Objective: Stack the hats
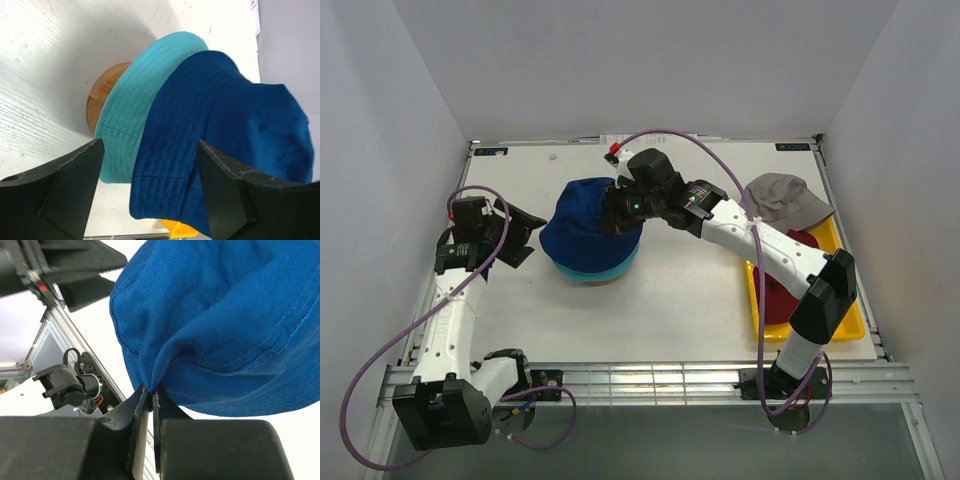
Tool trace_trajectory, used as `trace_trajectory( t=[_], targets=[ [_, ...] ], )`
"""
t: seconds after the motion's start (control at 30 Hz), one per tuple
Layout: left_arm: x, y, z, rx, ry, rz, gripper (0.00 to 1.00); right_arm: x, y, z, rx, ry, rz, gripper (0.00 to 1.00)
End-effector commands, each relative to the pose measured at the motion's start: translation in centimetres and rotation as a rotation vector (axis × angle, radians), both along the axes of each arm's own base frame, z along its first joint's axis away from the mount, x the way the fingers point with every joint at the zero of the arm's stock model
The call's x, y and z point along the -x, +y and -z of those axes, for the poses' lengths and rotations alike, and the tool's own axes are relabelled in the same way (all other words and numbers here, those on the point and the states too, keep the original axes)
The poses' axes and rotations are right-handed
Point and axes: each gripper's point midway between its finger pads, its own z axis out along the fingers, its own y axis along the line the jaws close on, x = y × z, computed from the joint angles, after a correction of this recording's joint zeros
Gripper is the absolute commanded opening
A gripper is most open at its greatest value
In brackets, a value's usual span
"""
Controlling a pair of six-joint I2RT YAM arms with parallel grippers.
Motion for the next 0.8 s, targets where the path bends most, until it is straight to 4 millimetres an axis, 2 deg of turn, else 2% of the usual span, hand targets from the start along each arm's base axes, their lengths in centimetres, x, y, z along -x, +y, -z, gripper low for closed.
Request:
trace_trajectory(
  t=[0.0,0.13,0.37,0.77],
  targets=[
    [0.2,-0.8,-1.1,0.049,-0.053,0.019,0.85,0.2,-0.2,-2.9,-0.06,-0.082,-0.016,0.11],
    [0.4,-1.6,0.0,0.101,-0.056,0.038,0.86,0.1,-0.2,-2.8,-0.061,-0.082,-0.012,0.13],
    [0.6,-1.7,0.5,0.141,-0.079,0.013,0.85,0.2,-0.1,-3.1,-0.07,-0.078,-0.013,0.14],
    [0.7,-1.7,0.6,0.181,-0.115,-0.007,0.54,0.0,-0.3,-3.0,-0.068,-0.076,0.004,0.15]
  ],
)
